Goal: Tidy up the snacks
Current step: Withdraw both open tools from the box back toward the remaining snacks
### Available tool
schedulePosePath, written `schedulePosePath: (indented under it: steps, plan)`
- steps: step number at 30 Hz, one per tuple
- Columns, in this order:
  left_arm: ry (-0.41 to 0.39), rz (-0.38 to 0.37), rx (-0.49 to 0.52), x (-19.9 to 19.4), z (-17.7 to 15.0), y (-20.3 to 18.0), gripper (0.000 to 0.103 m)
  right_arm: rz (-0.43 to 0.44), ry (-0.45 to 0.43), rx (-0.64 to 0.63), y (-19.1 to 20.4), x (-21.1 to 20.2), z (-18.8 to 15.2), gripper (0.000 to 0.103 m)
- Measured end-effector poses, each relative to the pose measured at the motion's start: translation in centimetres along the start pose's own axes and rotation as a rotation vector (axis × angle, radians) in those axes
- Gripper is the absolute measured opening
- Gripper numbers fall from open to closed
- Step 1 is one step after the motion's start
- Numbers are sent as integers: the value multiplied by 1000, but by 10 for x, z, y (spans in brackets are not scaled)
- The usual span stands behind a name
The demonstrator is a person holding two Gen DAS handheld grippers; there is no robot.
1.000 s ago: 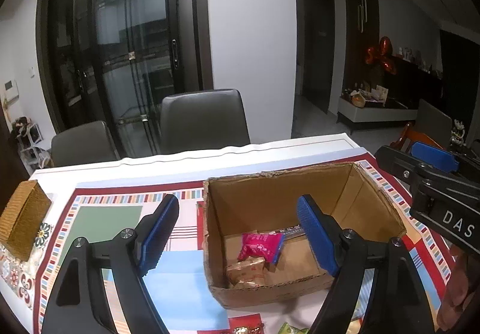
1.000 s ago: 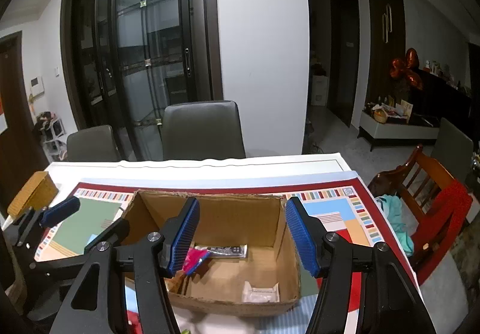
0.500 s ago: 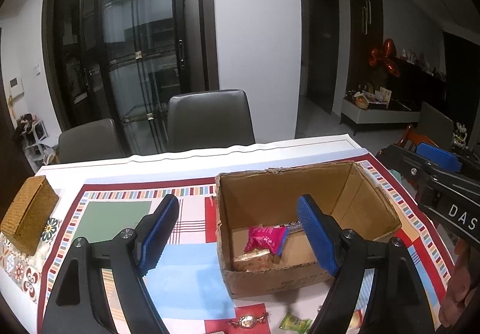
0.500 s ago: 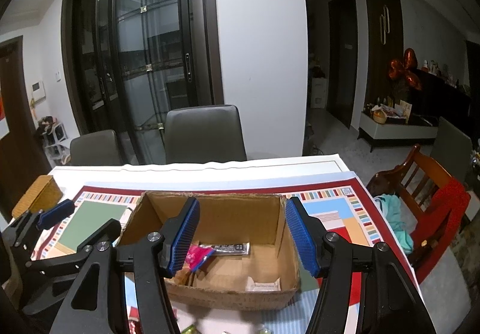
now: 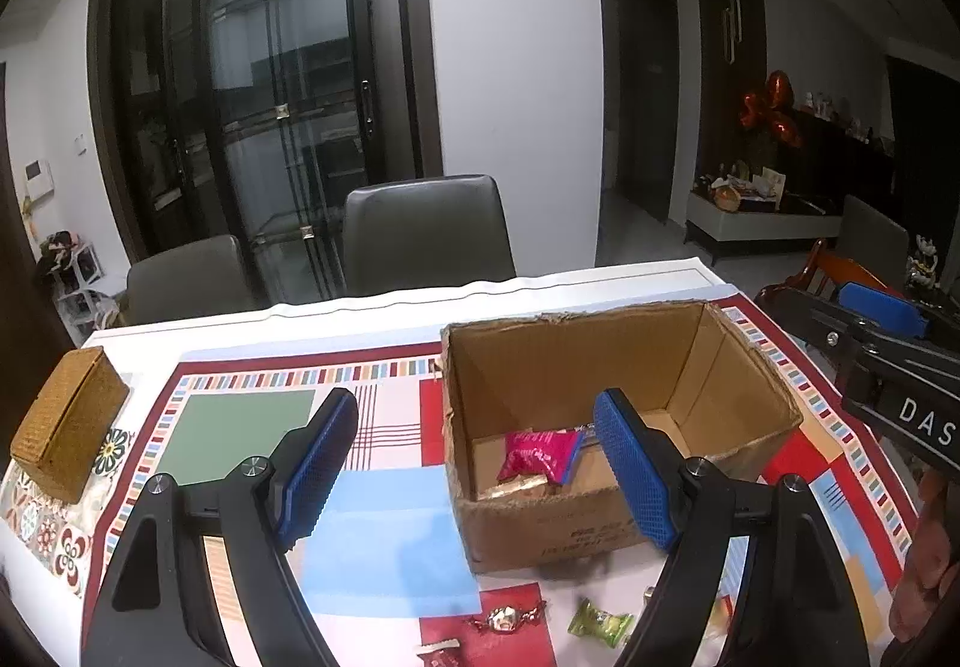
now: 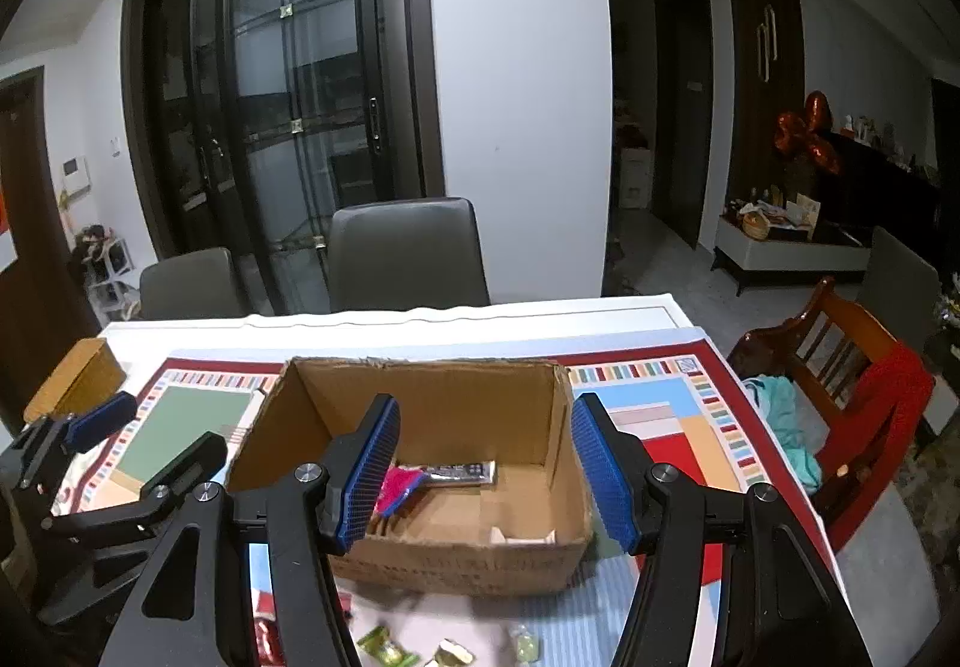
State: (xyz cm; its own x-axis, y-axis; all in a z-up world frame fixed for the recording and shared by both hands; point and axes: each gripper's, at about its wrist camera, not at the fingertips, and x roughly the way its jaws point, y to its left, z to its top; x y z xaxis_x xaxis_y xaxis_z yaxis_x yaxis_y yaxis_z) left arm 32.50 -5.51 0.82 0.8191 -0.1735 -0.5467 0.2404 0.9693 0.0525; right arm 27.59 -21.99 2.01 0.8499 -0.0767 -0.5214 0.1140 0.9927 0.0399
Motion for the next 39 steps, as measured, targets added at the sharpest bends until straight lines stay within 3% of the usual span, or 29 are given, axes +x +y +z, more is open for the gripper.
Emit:
schedulePosePath:
  steps: [39]
  plan:
    - [127,90,-17,-11,-69,-1,81,-15,207,22,6,2,-61,60]
